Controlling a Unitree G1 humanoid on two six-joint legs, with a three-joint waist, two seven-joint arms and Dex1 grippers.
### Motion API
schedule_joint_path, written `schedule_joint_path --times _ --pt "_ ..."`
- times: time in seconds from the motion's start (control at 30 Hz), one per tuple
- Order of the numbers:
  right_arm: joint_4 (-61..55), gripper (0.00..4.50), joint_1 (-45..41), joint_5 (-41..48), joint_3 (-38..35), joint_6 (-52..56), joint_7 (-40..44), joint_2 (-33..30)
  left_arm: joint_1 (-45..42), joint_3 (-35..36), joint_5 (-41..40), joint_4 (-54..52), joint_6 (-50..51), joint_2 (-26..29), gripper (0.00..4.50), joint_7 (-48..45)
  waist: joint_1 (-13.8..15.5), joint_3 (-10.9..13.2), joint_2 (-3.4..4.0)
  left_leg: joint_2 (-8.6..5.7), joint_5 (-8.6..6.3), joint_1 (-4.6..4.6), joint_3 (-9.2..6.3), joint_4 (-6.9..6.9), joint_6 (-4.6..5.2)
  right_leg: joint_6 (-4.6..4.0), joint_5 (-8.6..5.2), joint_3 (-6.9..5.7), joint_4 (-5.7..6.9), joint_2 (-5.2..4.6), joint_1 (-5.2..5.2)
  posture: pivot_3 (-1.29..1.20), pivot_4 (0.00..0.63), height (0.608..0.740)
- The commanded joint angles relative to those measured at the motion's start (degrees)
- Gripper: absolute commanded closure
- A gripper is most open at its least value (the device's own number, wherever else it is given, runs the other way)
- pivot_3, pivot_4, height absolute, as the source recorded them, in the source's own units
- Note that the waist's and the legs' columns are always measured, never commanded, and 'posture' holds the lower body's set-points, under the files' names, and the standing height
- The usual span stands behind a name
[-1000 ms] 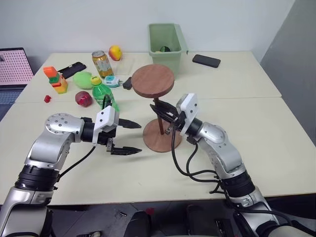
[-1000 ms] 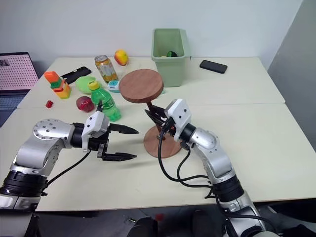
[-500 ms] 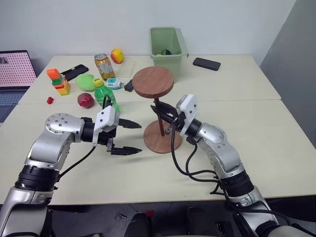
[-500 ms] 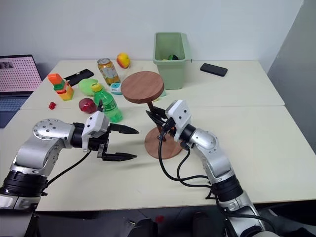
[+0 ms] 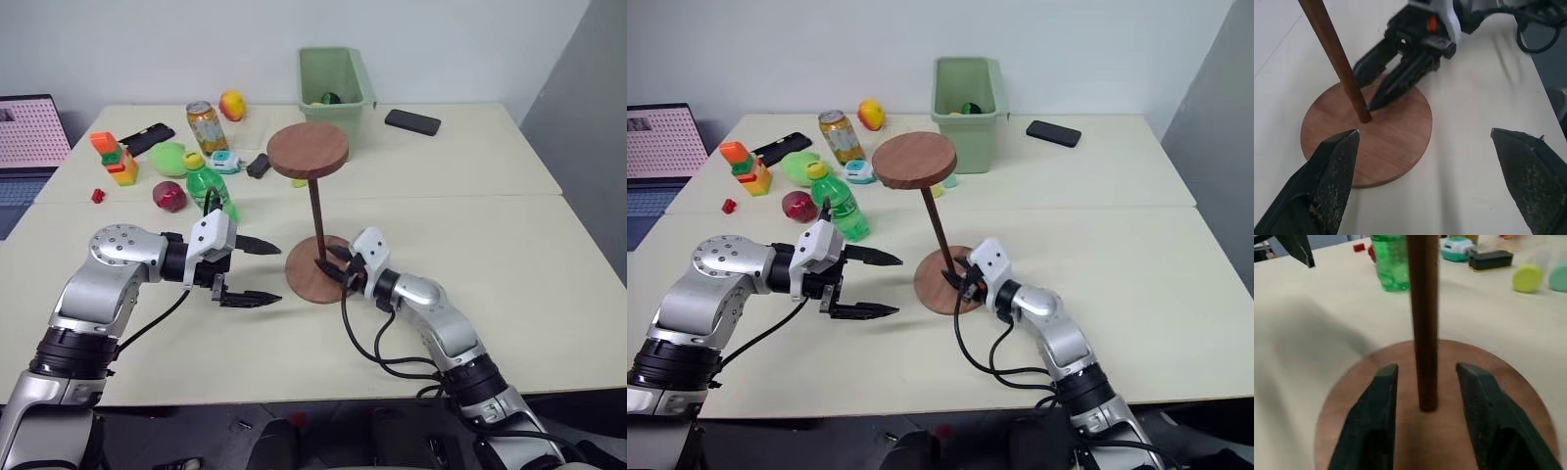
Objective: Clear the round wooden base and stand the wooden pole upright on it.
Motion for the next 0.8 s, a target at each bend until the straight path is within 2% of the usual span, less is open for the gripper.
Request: schedule_joint_path --times 0.03,0.27,0.3,0.53,0.7,0.8 --pt "-4.6 1.55 -1.8 1.4 -1.8 0.4 0.4 0.9 -1.1 1.9 -1.2 -1.4 0.0 -0.1 0.0 0.3 -0.1 0.0 0.0 0.01 0.0 0.0 -0.01 -0.04 0.0 0.0 0.0 0.0 0.0 0.02 -0.02 0.0 0.15 0.74" --pt "-12.5 0.07 -0.1 4.0 -3.7 6.7 2.2 -1.8 -1.4 2.1 -1.5 -1.8 0.8 -0.1 0.0 0.2 0.2 0.0 0.01 0.03 -0.01 0.01 0.0 -0.05 0.01 -0.01 0.0 -0.02 -0.04 0.05 0.02 0.0 0.15 0.74" --pt "-14.0 0.07 0.2 4.7 -4.0 8.1 2.6 -2.5 -1.5 2.2 -1.6 -1.8 0.9 -0.1 0.0 0.1 0.3 0.0 0.01 0.03 -0.01 0.0 0.0 -0.05 0.01 -0.01 0.0 -0.04 -0.05 0.05 0.03 0.0 0.15 0.74" --pt "-31.7 0.07 5.9 16.7 -14.0 22.8 12.7 -22.0 -1.2 2.8 -4.1 -2.4 6.4 2.5 0.0 -1.5 0.9 0.0 0.05 -0.04 -0.01 -0.25 -0.06 -0.01 0.02 0.0 0.0 -0.18 -0.29 -0.05 0.05 0.0 0.15 0.74" --pt "-36.4 0.07 7.7 25.5 -24.2 28.7 19.9 -35.1 0.8 5.1 -5.3 -3.9 8.1 4.4 0.0 -1.5 0.8 0.1 0.06 -0.01 -0.02 -0.26 -0.03 -0.03 0.03 -0.01 0.0 -0.19 -0.32 -0.02 0.07 0.0 0.15 0.74" --pt "-36.8 0.07 8.7 28.2 -27.5 29.4 22.9 -39.9 1.7 6.6 -6.9 -4.5 10.0 5.9 0.0 -2.3 0.9 0.1 0.05 0.0 -0.02 -0.26 -0.04 -0.06 0.04 -0.01 0.0 -0.2 -0.37 -0.01 0.08 0.0 0.15 0.74"
